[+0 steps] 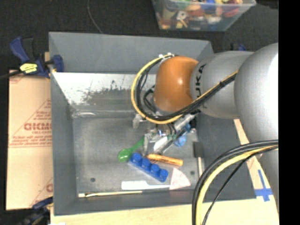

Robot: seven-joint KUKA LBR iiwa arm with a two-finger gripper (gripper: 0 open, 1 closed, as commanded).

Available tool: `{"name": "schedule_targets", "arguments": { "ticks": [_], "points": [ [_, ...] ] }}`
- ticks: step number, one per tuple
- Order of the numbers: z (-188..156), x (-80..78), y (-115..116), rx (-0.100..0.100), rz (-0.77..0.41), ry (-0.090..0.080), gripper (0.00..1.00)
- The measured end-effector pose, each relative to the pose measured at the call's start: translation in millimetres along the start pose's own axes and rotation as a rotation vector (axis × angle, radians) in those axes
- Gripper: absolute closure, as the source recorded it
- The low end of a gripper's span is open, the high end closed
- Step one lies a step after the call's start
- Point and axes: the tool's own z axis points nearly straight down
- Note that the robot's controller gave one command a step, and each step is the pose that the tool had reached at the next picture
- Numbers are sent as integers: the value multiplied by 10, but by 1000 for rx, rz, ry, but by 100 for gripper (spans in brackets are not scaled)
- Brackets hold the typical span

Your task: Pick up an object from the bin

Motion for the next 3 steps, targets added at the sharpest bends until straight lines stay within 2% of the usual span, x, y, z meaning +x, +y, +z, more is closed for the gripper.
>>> {"name": "schedule_targets", "arguments": {
  "ticks": [1,2,3],
  "points": [
    [-701,290,54,-1,-197,-16,0],
    [-179,404,-886,0,-465,4,0],
    [86,-43,-921,4,-753,-23,0]
  ]
}}
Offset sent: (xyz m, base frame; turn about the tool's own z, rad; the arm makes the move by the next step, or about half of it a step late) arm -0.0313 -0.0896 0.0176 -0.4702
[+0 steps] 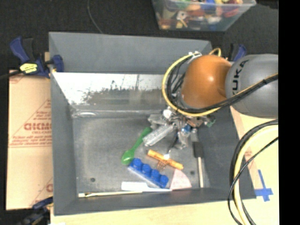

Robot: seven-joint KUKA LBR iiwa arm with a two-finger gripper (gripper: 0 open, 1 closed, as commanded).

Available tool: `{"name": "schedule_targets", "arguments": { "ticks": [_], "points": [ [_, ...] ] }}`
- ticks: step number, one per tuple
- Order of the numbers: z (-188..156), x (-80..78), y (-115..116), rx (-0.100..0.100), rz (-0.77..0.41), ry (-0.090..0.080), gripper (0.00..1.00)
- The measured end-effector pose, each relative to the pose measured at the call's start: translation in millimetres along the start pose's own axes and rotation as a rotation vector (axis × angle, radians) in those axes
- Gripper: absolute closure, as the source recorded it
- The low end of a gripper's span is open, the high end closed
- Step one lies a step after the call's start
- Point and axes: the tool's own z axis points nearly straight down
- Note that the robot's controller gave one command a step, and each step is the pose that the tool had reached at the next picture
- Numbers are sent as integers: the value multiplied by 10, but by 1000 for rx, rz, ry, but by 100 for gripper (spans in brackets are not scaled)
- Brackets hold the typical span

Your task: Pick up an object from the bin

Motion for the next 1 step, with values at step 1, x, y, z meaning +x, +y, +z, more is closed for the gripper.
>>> {"name": "schedule_targets", "arguments": {
  "ticks": [1],
  "points": [
    [20,251,26,-8,278,17,100]
  ]
}}
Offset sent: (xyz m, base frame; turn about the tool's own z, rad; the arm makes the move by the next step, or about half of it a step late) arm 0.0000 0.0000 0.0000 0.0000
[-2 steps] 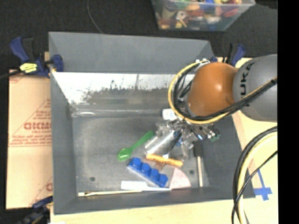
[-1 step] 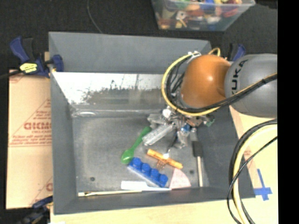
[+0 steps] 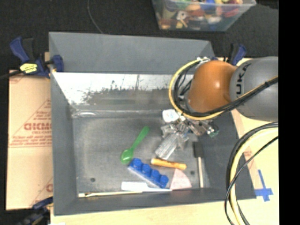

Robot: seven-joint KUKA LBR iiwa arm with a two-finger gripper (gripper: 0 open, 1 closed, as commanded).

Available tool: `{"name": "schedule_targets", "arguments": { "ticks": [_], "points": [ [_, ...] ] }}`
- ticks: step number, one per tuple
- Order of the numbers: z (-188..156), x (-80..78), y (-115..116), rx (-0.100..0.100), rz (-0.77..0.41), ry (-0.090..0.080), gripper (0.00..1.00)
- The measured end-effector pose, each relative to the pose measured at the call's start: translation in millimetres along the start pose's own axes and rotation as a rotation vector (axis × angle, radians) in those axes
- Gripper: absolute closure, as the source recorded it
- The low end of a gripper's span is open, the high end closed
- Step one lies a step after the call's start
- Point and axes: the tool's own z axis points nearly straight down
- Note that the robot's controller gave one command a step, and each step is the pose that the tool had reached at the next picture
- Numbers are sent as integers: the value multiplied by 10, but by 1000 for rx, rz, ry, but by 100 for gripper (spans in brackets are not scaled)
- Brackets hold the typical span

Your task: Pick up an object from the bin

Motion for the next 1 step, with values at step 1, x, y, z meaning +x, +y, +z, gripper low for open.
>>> {"name": "schedule_targets", "arguments": {
  "ticks": [1],
  "points": [
    [-3,0,0,0,1,0,100]
  ]
}}
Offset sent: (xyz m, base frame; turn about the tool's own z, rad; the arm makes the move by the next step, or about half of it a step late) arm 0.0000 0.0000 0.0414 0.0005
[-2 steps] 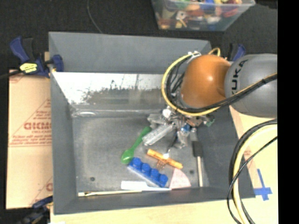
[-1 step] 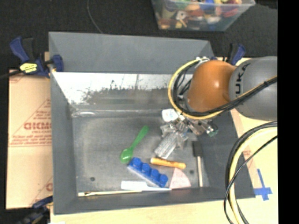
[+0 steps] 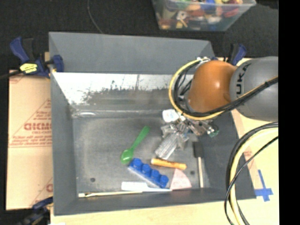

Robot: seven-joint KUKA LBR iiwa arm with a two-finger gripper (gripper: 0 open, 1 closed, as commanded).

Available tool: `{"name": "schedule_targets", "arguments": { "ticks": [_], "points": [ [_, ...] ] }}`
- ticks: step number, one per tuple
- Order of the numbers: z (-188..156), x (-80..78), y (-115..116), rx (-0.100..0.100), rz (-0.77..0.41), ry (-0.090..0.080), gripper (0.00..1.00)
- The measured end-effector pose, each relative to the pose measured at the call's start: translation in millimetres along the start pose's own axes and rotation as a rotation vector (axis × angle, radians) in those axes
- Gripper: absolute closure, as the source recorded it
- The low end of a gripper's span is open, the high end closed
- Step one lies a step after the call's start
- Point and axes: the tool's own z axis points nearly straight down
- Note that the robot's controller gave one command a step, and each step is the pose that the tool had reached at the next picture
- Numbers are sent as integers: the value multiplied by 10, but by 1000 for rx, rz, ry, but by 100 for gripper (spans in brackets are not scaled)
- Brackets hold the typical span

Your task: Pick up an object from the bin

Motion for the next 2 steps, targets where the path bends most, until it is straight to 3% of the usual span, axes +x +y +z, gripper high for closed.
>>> {"name": "schedule_targets", "arguments": {
  "ticks": [1,2],
  "points": [
    [-230,0,7,-2,1,0,100],
    [-699,7,8,-4,4,4,100]
  ]
}}
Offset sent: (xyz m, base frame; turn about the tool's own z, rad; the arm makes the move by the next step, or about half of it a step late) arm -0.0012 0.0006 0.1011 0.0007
